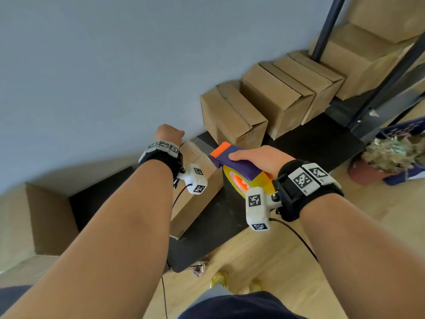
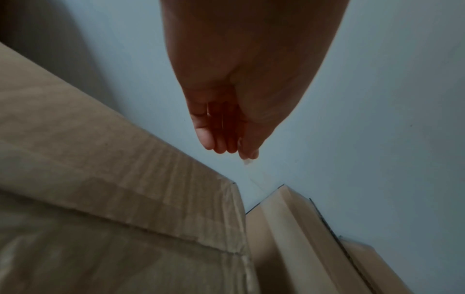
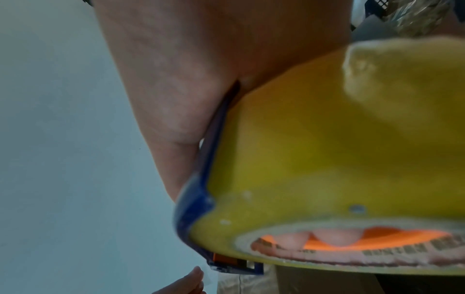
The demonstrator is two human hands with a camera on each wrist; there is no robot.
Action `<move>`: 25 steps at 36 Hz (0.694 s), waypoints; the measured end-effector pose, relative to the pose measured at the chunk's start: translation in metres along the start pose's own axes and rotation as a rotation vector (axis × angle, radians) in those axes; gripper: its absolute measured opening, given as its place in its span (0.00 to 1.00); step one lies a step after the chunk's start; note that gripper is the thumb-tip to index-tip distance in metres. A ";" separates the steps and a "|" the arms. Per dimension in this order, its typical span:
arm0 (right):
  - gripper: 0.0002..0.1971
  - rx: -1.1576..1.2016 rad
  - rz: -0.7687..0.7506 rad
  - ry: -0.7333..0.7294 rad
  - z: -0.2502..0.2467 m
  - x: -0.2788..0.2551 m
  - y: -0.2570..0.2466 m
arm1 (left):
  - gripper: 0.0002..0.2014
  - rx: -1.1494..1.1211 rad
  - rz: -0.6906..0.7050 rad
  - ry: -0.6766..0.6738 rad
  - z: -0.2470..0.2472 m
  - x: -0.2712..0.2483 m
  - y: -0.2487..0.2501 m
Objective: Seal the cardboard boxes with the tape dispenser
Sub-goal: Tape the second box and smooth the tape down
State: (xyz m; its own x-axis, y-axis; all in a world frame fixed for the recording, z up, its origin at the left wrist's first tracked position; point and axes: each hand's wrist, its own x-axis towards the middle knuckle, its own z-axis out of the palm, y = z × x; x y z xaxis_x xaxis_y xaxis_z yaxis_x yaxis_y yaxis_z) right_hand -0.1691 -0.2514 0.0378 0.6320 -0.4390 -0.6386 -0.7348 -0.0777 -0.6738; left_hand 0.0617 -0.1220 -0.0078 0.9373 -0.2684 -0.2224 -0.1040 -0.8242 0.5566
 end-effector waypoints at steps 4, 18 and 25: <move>0.29 -0.002 0.032 0.001 0.003 0.007 -0.001 | 0.17 0.032 0.015 -0.031 0.006 0.006 -0.004; 0.29 -0.037 0.086 -0.059 0.005 0.020 -0.002 | 0.11 -0.003 -0.001 -0.111 0.025 0.013 -0.017; 0.30 -0.052 0.090 -0.072 0.003 0.025 -0.002 | 0.17 0.031 -0.040 -0.121 0.028 0.001 -0.010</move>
State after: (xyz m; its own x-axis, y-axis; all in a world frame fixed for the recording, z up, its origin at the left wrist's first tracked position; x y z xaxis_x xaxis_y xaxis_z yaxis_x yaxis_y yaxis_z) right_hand -0.1513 -0.2590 0.0220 0.5776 -0.3810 -0.7219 -0.8000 -0.0883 -0.5935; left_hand 0.0549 -0.1281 -0.0356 0.8942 -0.2915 -0.3397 -0.0791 -0.8499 0.5210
